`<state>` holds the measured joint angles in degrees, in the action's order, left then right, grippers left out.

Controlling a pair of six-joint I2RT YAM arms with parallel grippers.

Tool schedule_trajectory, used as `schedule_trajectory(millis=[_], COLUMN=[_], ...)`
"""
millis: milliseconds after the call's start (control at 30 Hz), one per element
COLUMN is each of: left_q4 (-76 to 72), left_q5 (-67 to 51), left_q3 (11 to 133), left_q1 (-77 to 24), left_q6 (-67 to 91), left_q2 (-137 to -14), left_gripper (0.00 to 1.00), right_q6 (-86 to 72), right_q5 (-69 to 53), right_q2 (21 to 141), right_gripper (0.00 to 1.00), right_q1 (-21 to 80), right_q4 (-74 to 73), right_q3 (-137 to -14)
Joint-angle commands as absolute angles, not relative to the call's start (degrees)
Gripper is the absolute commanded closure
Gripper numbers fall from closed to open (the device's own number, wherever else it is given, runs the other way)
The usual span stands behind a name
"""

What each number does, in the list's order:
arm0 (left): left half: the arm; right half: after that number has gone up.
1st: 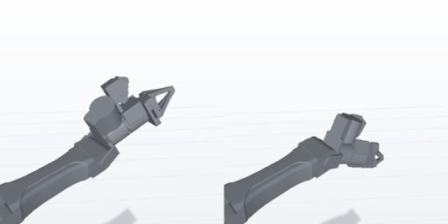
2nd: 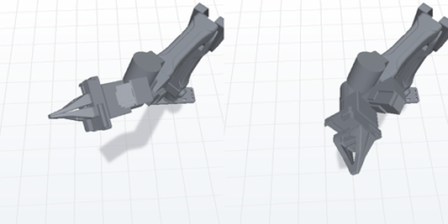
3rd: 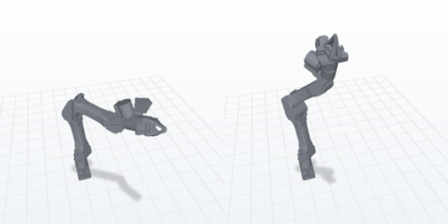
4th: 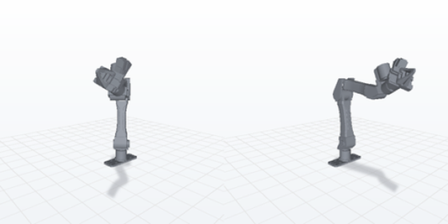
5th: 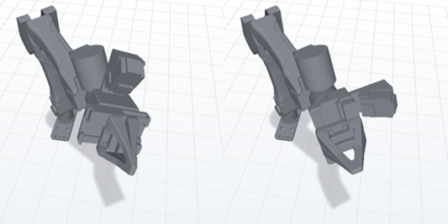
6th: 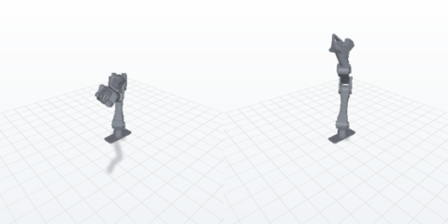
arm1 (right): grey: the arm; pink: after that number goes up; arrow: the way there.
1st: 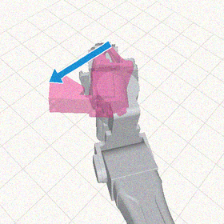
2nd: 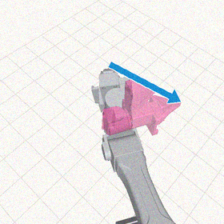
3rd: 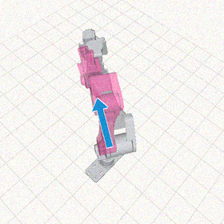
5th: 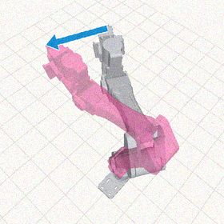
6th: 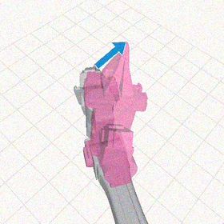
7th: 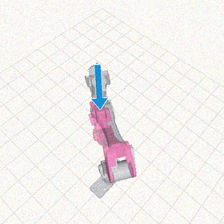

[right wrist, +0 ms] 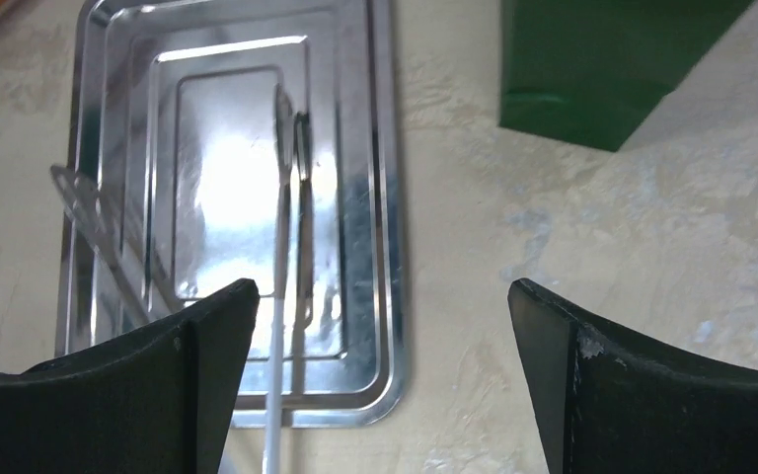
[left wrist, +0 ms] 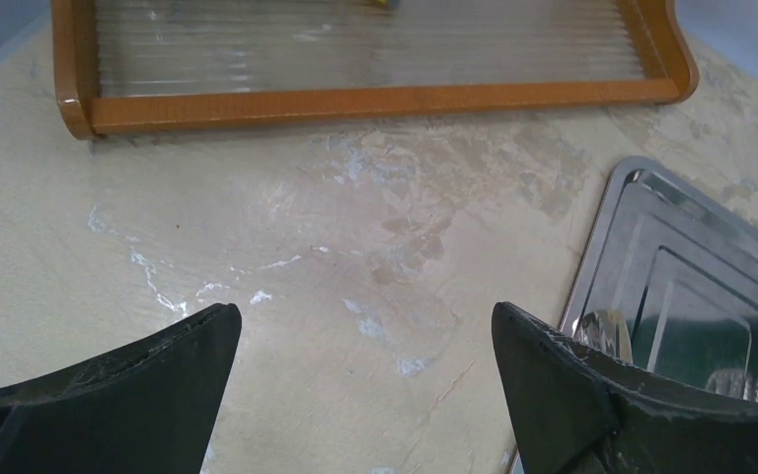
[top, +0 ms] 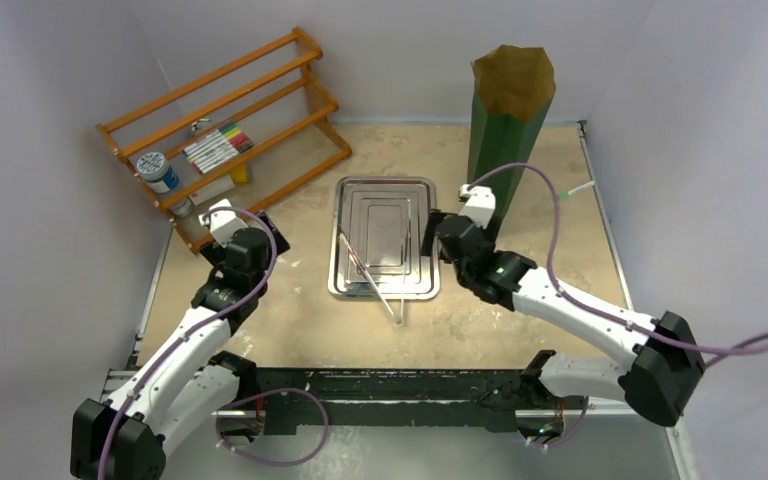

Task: Take the fake bread out of the paper bag
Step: Pick up the paper bag from the center of the board.

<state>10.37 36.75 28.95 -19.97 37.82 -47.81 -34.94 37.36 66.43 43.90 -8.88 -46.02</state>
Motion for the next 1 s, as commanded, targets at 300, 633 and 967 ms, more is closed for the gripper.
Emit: schedule_trajectory(millis=[300, 633, 967], left_q4=[8.33, 8.92, 7.53], left_q5=[38.24, 36.99, 34.99], left_q3=[34.0, 35.04, 36.01], left_q1=[-19.01, -18.52, -18.34], left_q6=[40.41, 40.34, 40.83], left_q2=[-48.78, -48.77, -50.72], left_gripper=[0.0, 0.0, 0.0], right_q6=[-45.1, -36.88, -26.84], right_q5=[50.64, 44.84, 53.74], right_q2=[87.6, 87.16, 84.95], right_gripper=[0.0, 0.0, 0.0], right_q1=[62.69, 63.9, 61.87], right_q4=[-23.72, -17.06, -18.04], right_q3=[-62.43, -60.73, -71.43])
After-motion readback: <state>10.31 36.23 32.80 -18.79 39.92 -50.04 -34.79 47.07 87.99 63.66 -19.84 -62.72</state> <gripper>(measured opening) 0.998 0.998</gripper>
